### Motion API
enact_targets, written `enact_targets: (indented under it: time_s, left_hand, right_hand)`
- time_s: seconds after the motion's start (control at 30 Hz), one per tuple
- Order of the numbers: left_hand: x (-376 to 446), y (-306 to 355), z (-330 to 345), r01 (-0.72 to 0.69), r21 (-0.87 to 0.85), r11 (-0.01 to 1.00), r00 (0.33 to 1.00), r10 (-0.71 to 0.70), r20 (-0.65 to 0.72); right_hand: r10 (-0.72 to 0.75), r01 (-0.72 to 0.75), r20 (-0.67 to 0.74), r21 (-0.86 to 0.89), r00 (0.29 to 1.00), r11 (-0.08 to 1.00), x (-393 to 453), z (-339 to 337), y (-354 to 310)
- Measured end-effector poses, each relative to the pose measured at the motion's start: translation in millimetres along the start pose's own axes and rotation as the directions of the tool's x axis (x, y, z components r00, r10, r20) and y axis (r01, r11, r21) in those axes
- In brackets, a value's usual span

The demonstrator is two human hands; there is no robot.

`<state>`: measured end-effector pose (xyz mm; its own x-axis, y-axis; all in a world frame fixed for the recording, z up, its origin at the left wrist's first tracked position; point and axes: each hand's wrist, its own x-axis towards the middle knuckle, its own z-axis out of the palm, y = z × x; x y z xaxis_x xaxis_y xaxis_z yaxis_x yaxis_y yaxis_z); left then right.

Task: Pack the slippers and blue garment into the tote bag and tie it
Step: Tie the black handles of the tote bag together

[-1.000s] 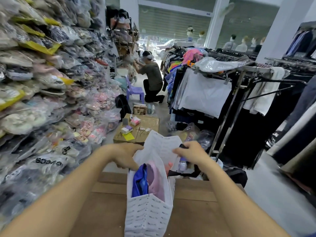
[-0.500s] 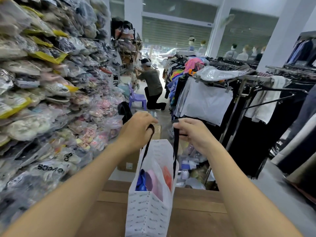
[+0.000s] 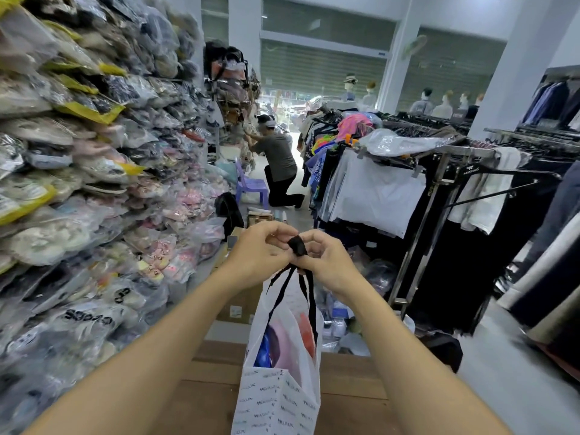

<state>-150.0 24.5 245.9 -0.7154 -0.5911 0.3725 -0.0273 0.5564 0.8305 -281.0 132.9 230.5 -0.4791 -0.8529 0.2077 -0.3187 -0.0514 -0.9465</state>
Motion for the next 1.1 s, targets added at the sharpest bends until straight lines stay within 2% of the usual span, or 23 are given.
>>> enact_targets:
  time_s: [0.07,0.17,0.23,0.37,0.4,0.47,0.53,0.6,0.63,0.7,0.77,0.83,0.97,1.03,1.1]
  left_hand:
    - [-1.8,-14.5,-2.0,0.026,0.028,0.999,0.997,-0.027,0.07]
    - [-6.2,-35.7,7.7,0.066,0.154,0.986,0.95,-0.109,0.294]
    - [-8.6,-42.1,20.8,0.033,0.121,0.992,0.924,-0.076,0.375]
    - [-18.5,-47.2,47.4,0.012,0.086,0.996,0.972,-0.032,0.234]
    - [-20.4,-51.1,52.1,0.039,0.05,0.998,0.978,-0.048,0.203]
    - [-21.9,-54.9,57.6,0.164,-0.139,0.977,0.982,-0.148,0.12]
    - [-18.3,-52.7,58.8,0.311,-0.415,0.855,0.947,-0.316,0.058]
    - [-13.6,-49.5,57.6,0.384,-0.652,0.654,0.904,-0.41,0.121]
    - [-11.8,-47.9,55.9,0.408,-0.715,0.567,0.892,-0.416,0.179]
    - [-8.9,-45.3,53.9,0.454,-0.743,0.492,0.876,-0.398,0.273]
    - [-7.9,-40.3,53.2,0.494,-0.697,0.519,0.867,-0.358,0.348]
    - [-8.1,-34.9,53.9,0.519,-0.612,0.597,0.854,-0.334,0.399]
    - [-10.5,-34.7,56.1,0.479,-0.456,0.75,0.849,-0.264,0.458]
    - [-10.9,-36.6,56.0,0.44,-0.442,0.781,0.861,-0.229,0.453]
    - [-9.0,-39.7,55.6,0.454,-0.438,0.776,0.878,-0.305,0.369]
  right_hand:
    - [-0.01,0.011,-0.046,0.017,0.999,1.0,0.9,-4.3,1.9]
    - [-0.013,0.015,-0.055,0.019,0.998,1.0,0.5,-8.6,4.4]
    - [-0.019,0.021,-0.06,0.025,0.998,0.999,0.3,-9.6,6.1]
    - [0.011,-0.005,-0.115,0.059,0.993,0.998,-4.1,-16.0,9.1]
    - [0.032,-0.024,-0.106,0.08,0.994,0.997,-5.7,-20.4,9.2]
    - [0.073,-0.06,-0.104,0.115,0.992,0.991,-6.0,-30.0,12.4]
    - [0.103,-0.086,-0.207,0.089,0.973,0.992,-0.9,-37.5,19.1]
    - [0.112,-0.114,-0.309,0.011,0.945,0.993,5.5,-40.0,22.0]
    - [0.114,-0.125,-0.305,-0.017,0.946,0.992,8.6,-38.7,20.8]
    - [0.114,-0.132,-0.219,-0.066,0.969,0.989,14.9,-32.7,16.1]
    - [0.123,-0.139,-0.128,-0.127,0.984,0.982,19.2,-25.3,4.7]
    - [0.143,-0.151,-0.06,-0.16,0.988,0.976,22.3,-16.9,-5.5]
    - [0.157,-0.142,0.066,-0.195,0.985,0.97,23.5,-6.5,-15.9]
    - [0.155,-0.128,0.116,-0.214,0.981,0.968,23.2,-7.8,-16.6]
    - [0.153,-0.129,0.109,-0.201,0.982,0.971,21.4,-12.0,-15.3]
